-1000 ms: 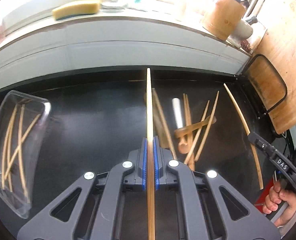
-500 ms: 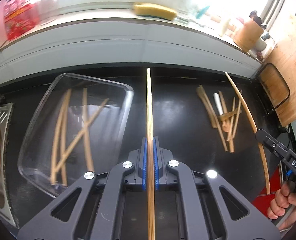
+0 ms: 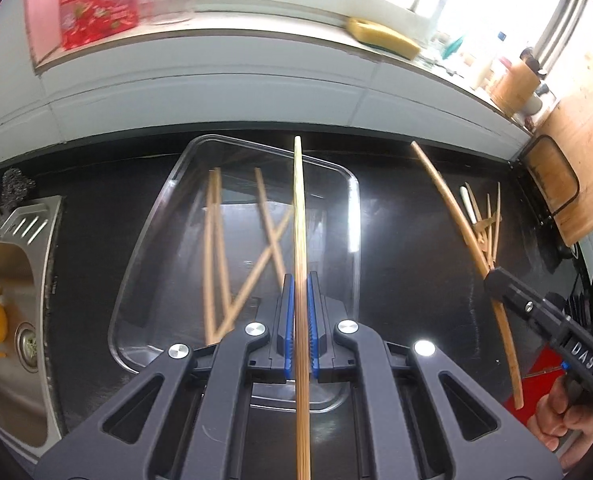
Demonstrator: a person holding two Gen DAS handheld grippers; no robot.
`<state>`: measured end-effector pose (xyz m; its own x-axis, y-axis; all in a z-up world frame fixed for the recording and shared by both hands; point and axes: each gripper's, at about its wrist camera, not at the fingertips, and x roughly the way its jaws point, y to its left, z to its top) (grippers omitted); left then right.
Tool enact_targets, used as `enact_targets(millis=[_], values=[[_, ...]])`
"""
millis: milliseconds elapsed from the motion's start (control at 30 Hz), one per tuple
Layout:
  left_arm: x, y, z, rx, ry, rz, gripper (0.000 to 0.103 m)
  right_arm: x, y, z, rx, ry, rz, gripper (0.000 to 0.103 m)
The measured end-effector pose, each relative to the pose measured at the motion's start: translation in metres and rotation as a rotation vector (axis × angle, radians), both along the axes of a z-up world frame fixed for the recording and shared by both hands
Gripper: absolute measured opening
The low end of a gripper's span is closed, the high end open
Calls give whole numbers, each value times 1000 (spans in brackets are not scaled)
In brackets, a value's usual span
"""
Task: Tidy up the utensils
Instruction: 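Carry both held chopsticks over the clear plastic tray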
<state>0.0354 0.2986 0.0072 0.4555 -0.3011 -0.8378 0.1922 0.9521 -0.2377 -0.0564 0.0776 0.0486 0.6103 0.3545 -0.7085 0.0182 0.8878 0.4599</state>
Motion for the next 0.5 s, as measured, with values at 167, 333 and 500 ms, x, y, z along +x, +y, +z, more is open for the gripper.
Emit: enact_targets(millis=[167, 333, 500], values=[[13, 20, -9, -5, 31, -7, 5, 13, 18, -7, -5, 32, -13, 7], [28, 28, -18, -4, 54, -23, 6, 24, 29, -20, 23, 81, -22, 7], [45, 34, -21, -6, 61, -27, 6, 33, 44, -25, 23, 94, -6, 7]])
